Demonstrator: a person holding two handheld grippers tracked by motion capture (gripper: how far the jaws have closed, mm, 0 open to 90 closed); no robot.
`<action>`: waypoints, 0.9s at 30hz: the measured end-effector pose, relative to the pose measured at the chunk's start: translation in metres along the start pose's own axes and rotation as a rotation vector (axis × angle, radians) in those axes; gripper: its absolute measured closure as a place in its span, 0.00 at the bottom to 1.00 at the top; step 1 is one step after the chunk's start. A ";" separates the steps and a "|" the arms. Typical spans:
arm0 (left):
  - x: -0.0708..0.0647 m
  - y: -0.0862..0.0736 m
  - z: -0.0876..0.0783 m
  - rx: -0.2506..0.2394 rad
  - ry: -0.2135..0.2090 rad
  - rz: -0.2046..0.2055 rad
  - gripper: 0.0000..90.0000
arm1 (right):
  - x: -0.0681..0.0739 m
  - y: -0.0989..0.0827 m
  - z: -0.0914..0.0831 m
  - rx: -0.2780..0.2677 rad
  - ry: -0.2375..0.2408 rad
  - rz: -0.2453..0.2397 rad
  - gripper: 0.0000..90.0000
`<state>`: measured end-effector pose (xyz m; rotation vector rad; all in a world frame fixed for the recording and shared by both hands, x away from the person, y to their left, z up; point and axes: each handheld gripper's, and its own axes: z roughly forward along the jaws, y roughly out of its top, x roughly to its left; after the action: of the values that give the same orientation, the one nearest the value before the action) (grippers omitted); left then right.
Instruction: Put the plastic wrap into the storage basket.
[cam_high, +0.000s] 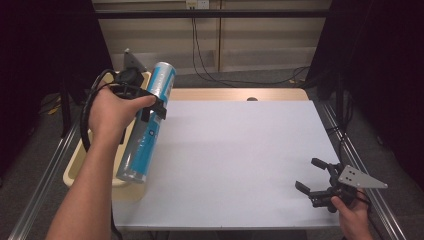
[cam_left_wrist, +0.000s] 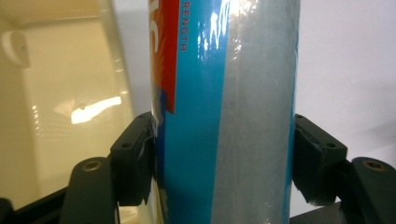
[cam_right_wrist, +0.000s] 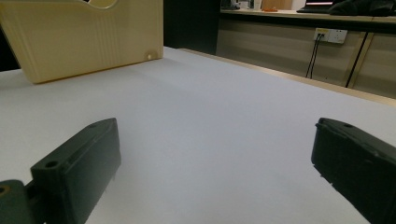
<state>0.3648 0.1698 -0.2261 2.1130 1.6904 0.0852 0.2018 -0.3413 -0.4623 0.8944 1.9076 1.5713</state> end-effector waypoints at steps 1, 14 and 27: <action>0.004 -0.003 -0.001 0.000 0.004 -0.015 0.36 | 0.000 0.000 0.000 0.005 0.000 -0.002 0.01; 0.045 -0.024 -0.006 0.011 0.046 -0.082 0.36 | 0.000 0.000 0.004 0.006 0.005 -0.003 0.01; 0.073 -0.040 -0.004 0.023 0.073 -0.138 0.36 | 0.000 0.001 0.003 0.001 0.001 -0.005 0.01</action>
<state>0.3452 0.2468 -0.2529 2.0256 1.8830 0.1026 0.2047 -0.3393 -0.4625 0.8886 1.9101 1.5690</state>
